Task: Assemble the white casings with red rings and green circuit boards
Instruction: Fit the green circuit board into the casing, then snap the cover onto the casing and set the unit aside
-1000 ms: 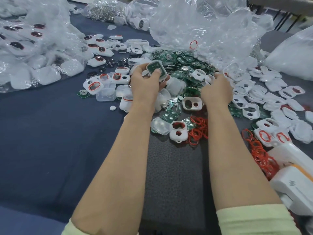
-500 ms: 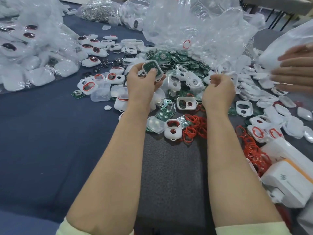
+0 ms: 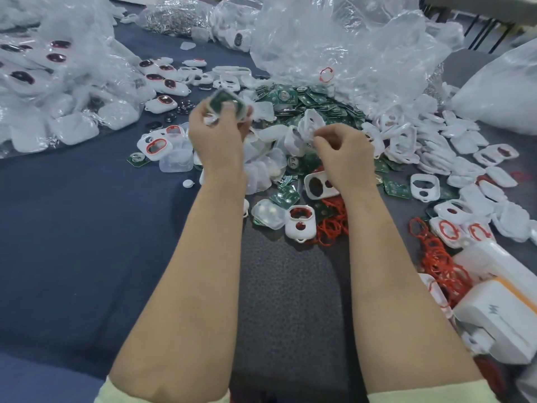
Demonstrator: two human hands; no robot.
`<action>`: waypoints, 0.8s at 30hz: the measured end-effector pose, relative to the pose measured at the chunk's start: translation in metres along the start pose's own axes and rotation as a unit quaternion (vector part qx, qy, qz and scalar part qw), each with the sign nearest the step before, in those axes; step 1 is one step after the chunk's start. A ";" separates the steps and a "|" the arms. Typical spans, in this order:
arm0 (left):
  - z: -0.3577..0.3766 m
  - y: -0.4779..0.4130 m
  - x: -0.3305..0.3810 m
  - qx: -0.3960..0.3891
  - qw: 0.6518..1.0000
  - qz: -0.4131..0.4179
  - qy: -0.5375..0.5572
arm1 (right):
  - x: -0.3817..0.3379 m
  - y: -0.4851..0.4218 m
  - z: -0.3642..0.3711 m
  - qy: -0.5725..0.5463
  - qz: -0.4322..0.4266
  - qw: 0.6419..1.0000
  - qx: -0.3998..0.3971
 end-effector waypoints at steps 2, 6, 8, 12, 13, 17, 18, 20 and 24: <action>-0.019 0.000 0.012 0.076 0.995 0.053 0.035 | 0.004 0.003 -0.010 -0.008 0.022 0.998 0.050; -0.037 0.000 0.020 0.140 0.983 0.097 0.066 | 0.004 0.007 -0.021 0.037 0.058 0.991 0.113; -0.040 0.001 0.021 0.149 0.981 0.102 0.064 | -0.015 0.006 -0.015 0.023 0.014 0.994 0.104; -0.046 0.002 0.027 0.170 0.976 0.119 0.070 | -0.073 0.000 0.044 0.042 -0.130 0.985 -0.106; -0.049 0.002 0.029 0.173 0.974 0.124 0.076 | -0.080 0.000 0.068 0.108 -0.136 0.968 -0.183; -0.061 0.000 0.042 0.173 0.972 0.136 0.079 | -0.061 -0.010 0.098 0.272 -0.060 0.930 -0.241; -0.067 -0.001 0.046 0.176 0.971 0.140 0.077 | -0.057 -0.016 0.086 0.251 -0.043 0.950 -0.183; -0.078 -0.005 0.055 0.182 0.969 0.147 0.074 | -0.047 -0.023 0.058 0.201 -0.001 0.977 -0.072; -0.088 -0.011 0.070 0.186 0.967 0.155 0.078 | -0.032 -0.028 0.035 0.160 0.087 0.983 -0.030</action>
Point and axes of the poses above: each hand's wrist, its own y-axis away from the middle knuckle, its own z-axis out of the palm, x = y × z, the point moved 9 cm from there along -y, towards the middle knuckle, and after that the axes turned 15 degrees about -x, right-handed, at the moved point
